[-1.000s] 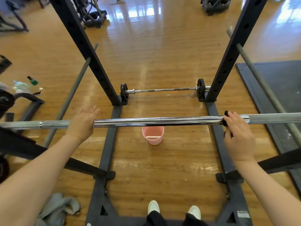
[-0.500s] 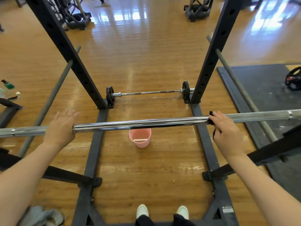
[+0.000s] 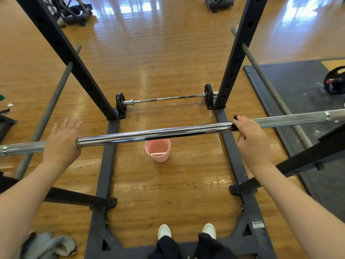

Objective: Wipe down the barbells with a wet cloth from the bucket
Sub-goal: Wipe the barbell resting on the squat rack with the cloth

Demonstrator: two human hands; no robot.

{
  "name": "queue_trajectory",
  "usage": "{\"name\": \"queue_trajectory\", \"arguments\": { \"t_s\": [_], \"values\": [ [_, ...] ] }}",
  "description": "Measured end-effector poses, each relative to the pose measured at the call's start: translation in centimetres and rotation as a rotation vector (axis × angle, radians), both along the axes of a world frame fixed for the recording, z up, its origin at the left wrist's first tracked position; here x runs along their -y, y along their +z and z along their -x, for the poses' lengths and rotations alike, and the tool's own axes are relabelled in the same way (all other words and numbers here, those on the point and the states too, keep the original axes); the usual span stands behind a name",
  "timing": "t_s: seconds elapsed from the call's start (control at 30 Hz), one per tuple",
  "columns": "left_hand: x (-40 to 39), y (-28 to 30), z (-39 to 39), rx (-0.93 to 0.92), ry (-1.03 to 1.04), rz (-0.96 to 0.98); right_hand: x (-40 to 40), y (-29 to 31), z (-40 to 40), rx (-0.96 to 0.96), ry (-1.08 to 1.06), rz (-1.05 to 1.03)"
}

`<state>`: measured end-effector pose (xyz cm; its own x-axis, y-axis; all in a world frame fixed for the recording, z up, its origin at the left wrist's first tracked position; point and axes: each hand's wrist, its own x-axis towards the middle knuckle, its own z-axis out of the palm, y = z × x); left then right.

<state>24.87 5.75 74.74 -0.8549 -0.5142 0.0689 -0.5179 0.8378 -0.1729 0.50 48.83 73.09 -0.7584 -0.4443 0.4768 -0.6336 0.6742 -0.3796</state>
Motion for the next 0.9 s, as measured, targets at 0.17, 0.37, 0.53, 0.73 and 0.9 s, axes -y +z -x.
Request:
{"name": "queue_trajectory", "arguments": {
  "t_s": [0.17,0.37,0.53,0.73,0.9],
  "values": [
    [-0.7,0.2,0.0,-0.036,0.009,-0.001,-0.3,-0.6,-0.2,-0.052,-0.016,0.019],
    [-0.5,0.1,-0.6,-0.075,-0.076,0.023,0.6,-0.9,-0.5,-0.064,0.049,-0.016],
    [0.7,0.1,0.0,0.034,-0.104,0.018,0.9,-0.5,-0.4,-0.062,0.0,0.017],
    [0.5,1.9,0.8,0.269,-0.083,-0.092,-0.2,-0.7,-0.3,-0.076,0.069,-0.032],
    [-0.2,1.8,0.7,0.151,-0.066,-0.027,0.6,0.1,0.1,0.008,-0.049,0.038]
  ]
}}
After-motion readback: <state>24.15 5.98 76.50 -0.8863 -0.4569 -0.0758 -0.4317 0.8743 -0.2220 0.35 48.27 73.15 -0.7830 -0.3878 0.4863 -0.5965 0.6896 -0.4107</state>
